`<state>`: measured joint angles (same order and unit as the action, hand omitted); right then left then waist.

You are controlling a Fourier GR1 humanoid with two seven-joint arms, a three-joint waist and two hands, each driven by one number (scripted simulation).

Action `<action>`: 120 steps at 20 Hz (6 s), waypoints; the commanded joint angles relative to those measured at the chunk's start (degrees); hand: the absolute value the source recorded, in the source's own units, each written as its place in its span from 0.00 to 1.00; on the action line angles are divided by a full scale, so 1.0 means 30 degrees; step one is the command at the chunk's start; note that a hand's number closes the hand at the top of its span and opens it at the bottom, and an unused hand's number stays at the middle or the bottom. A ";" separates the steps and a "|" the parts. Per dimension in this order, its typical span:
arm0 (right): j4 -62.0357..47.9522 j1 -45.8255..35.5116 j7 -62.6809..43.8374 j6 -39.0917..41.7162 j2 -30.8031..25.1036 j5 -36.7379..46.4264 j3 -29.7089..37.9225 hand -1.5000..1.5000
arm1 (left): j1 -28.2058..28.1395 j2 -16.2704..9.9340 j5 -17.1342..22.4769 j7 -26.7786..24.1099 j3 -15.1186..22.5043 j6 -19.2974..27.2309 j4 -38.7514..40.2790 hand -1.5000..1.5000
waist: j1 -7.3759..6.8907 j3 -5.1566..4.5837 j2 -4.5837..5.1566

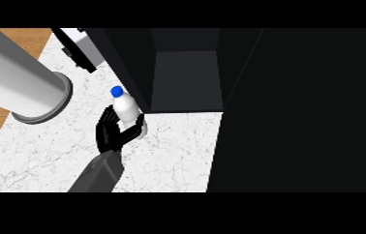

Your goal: Pick up the bottled water, place it into the cabinet and close the cabinet

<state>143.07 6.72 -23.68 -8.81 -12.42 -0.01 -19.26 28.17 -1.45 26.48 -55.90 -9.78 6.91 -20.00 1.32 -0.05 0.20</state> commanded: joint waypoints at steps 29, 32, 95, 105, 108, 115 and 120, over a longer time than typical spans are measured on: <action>-0.0917 0.2485 0.2882 0.4802 -0.0600 -0.6905 1.0283 0.00 | 0.1979 0.0444 0.1419 0.5764 0.7631 -0.2666 -0.5808 1.00 | 0.0468 0.0065 -0.0240; -0.1469 0.2345 0.3028 0.5352 -0.0678 -0.7332 1.0663 0.00 | 0.2036 0.0439 0.1949 0.5968 0.8479 -0.1676 -0.6423 1.00 | 0.0641 0.0056 -0.0262; -0.6694 0.0301 0.4251 0.9685 -0.3388 -1.3900 1.4790 0.00 | 0.2573 -0.1102 0.3969 0.7786 0.9579 1.0299 -0.8155 0.00 | 0.3465 -0.0052 0.0667; -0.7197 -0.0256 0.4261 0.9968 -0.3778 -1.3892 1.4776 0.00 | 0.2612 -0.1636 0.3816 0.7556 1.0053 1.1049 -0.8358 0.00 | 0.3572 -0.0043 0.0780; -0.7267 -0.0232 0.4400 1.0212 -0.3737 -1.3901 1.4726 0.00 | 0.2746 -0.1847 0.3522 0.7520 1.0588 1.1070 -0.8500 0.00 | 0.3654 -0.0009 0.0698; -0.6797 -0.0358 0.4137 1.0118 -0.3796 -1.4061 1.4505 0.00 | 0.3691 -0.2097 0.2856 0.7595 1.2017 1.0196 -0.8520 0.00 | 0.3632 -0.0051 0.0530; -0.7013 -0.0181 0.4278 1.0273 -0.4092 -1.4031 1.5290 0.00 | 0.7734 -0.1405 0.3264 0.7858 1.0922 0.8358 -0.6121 1.00 | 0.2764 -0.0034 0.0590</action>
<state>121.93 5.88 -10.73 21.75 -24.03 -41.71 25.41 41.57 -6.65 35.82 -33.56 24.95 35.49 -42.52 10.55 -0.04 1.93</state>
